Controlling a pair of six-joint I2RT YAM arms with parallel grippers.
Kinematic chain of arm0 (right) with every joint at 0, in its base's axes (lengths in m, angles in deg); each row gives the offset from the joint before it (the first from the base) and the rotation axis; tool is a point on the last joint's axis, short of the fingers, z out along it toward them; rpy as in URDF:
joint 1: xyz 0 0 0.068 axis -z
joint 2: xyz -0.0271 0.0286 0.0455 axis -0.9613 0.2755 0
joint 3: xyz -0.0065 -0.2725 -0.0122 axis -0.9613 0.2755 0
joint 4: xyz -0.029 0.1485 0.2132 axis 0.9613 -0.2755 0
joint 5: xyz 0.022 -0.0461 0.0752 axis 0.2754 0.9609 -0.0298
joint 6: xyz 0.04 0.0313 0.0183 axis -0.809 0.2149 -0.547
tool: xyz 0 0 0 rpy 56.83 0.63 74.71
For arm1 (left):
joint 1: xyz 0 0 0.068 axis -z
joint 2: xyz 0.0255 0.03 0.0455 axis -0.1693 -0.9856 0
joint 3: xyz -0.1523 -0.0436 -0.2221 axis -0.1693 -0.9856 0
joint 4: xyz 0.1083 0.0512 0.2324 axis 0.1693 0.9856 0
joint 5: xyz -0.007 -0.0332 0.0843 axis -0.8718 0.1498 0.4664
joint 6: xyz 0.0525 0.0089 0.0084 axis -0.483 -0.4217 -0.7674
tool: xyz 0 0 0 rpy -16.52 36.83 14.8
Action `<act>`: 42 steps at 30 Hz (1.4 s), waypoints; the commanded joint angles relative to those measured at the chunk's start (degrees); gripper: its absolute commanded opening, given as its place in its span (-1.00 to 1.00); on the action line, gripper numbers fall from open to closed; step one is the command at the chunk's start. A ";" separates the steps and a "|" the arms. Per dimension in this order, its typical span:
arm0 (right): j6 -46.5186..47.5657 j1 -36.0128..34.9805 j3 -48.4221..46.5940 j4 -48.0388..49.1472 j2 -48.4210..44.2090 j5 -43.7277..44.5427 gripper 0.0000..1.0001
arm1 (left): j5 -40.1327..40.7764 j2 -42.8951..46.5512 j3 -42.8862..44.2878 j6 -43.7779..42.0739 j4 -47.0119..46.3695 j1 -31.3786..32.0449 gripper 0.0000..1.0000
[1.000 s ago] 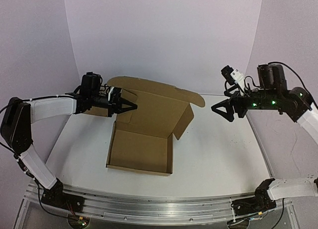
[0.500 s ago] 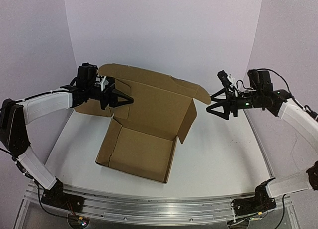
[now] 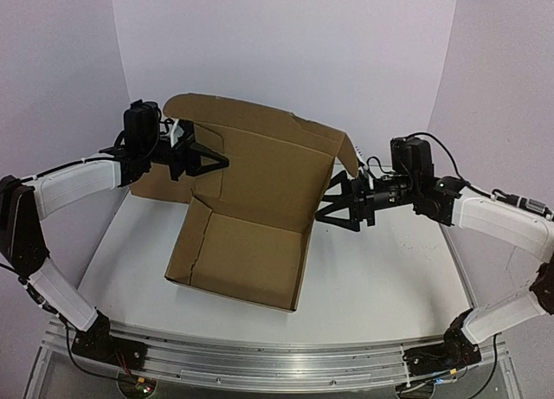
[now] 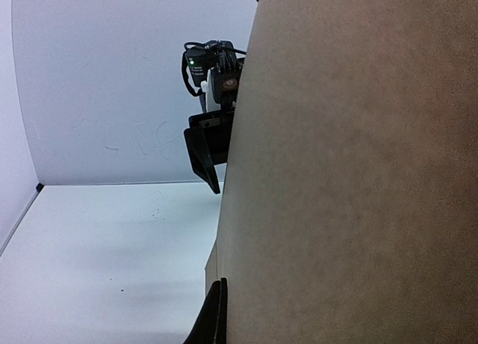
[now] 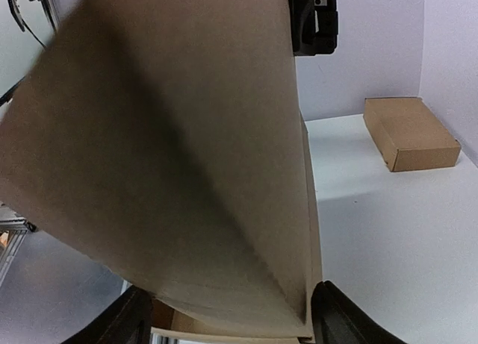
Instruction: Fold the paper box
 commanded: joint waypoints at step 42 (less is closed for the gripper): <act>7.52 -2.07 11.41 20.77 13.86 26.65 -1.00 | 20.64 -7.13 -15.51 -33.77 2.27 1.10 -0.67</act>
